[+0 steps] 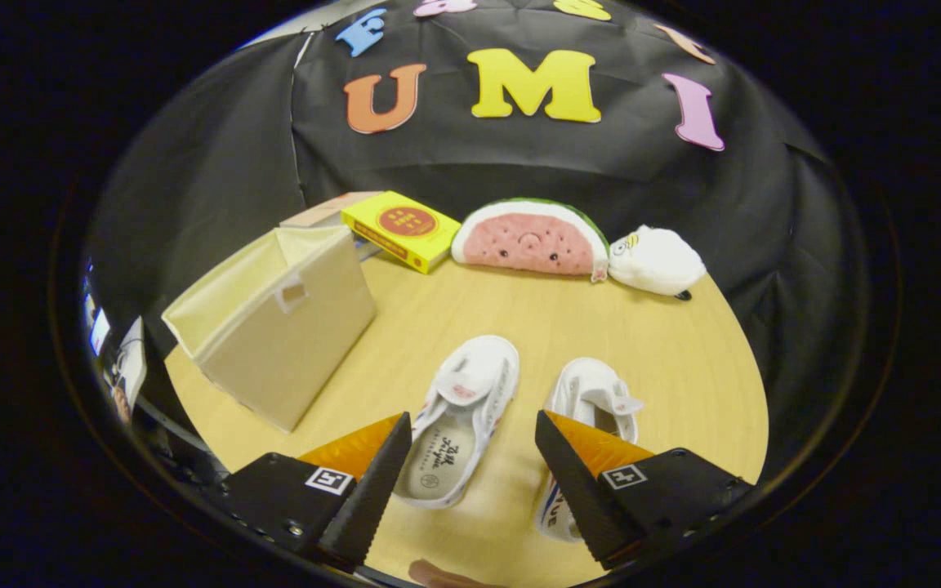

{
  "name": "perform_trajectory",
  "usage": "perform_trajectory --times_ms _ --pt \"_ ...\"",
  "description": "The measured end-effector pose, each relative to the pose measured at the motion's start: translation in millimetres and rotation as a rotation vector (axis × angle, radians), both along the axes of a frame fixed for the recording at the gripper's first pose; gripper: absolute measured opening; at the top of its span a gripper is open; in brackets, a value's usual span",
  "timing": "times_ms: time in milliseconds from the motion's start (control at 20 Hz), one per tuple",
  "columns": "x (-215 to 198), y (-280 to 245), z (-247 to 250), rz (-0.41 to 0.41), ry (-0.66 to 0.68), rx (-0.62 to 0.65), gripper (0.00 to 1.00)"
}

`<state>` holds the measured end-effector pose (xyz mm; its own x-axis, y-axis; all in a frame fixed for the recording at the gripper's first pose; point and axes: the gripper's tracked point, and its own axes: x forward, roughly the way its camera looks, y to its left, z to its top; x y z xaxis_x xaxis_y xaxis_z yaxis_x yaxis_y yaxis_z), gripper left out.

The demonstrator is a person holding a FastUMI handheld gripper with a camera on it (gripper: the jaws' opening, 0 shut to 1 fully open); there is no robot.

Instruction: Open the storage box then place both shoes into the box .Put the left shoe in first, then the right shoe, with the right side of both shoes facing outward in a uniform manner.

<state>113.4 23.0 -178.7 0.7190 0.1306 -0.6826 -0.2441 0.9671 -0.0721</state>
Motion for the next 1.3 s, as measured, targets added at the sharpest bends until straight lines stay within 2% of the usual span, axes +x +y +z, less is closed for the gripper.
perform_trajectory --times_ms 250,350,450,500,700,800,900,950,1000,1100,1300 --pt "15.9 -14.0 -46.2 -0.045 0.093 -0.035 0.93" --pt "24.9 -15.2 -51.9 -0.066 0.106 -0.045 0.87" --pt "33.3 -18.6 -59.3 -0.095 0.132 -0.077 0.86" --pt "37.4 -17.4 -64.6 -0.099 0.149 -0.082 0.75" --pt "46.2 -3.3 -69.9 -0.072 0.197 -0.081 0.45" --pt "51.7 -1.3 -77.7 -0.060 0.208 -0.097 0.41" --pt "50.3 0.4 -76.6 -0.071 0.237 -0.082 0.20" --pt "50.4 -0.1 -76.7 -0.073 0.256 -0.062 0.19" --pt "54.3 -0.3 -80.4 -0.122 0.271 0.007 0.05" --pt "56.4 -1.6 -75.0 -0.179 0.308 0.127 0.01" --pt "49.0 7.5 -74.5 -0.246 0.417 0.357 0.00"
